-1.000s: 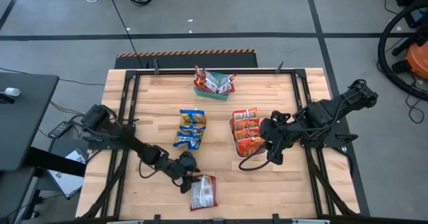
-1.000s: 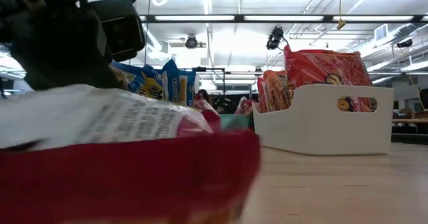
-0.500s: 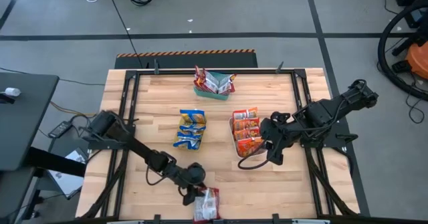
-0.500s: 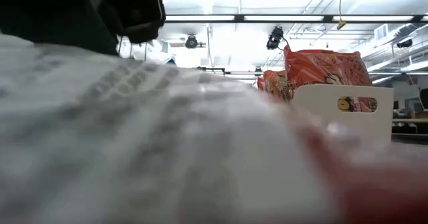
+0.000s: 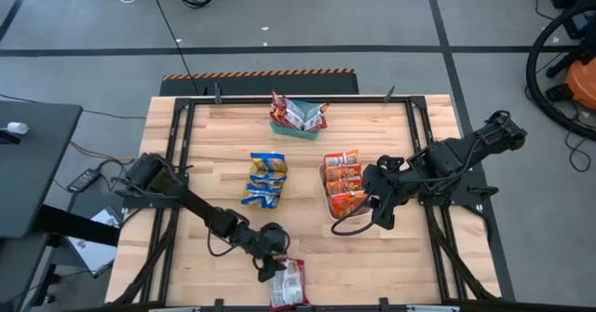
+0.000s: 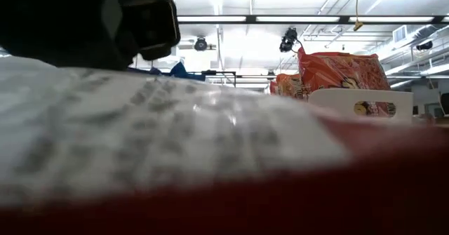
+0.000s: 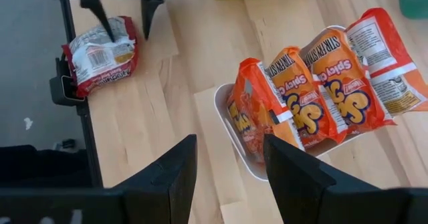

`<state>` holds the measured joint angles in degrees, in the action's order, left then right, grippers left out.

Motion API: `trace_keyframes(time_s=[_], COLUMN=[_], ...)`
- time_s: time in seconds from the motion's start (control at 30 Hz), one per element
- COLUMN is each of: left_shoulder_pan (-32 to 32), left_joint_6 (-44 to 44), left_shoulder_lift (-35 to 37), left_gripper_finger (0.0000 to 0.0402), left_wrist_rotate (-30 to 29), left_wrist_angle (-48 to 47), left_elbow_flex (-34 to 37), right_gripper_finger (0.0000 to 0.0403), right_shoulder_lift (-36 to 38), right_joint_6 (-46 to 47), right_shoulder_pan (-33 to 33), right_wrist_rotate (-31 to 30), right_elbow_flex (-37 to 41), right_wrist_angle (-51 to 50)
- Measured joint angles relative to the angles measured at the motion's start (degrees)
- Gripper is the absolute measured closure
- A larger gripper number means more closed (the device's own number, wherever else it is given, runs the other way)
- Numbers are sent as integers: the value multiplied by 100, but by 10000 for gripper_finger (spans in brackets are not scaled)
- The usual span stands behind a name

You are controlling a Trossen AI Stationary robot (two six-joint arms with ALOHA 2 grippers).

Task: Sort Maruchan noodles
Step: Put the orange noodle pack into the white bin

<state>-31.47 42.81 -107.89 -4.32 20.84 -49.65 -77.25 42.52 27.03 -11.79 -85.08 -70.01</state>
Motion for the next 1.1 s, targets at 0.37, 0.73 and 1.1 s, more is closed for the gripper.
trace_keyframes(time_s=[0.37,0.73,1.1], left_shoulder_pan=[-85,400,1101], left_joint_6=[195,958,-729], left_shoulder_lift=[-460,693,2582], left_gripper_finger=[197,390,395], left_wrist_rotate=[188,1229,-58], left_wrist_angle=[635,-51,-4255], left_elbow_flex=[-28,7,-1232], right_gripper_finger=[226,226,226], right_shoulder_lift=[2,90,533], right_joint_6=[-8,-573,-1811], right_shoulder_pan=[0,-342,-1123], right_wrist_rotate=[-1,-131,-578], right_elbow_flex=[2,0,0], right_wrist_angle=[-57,-313,-250])
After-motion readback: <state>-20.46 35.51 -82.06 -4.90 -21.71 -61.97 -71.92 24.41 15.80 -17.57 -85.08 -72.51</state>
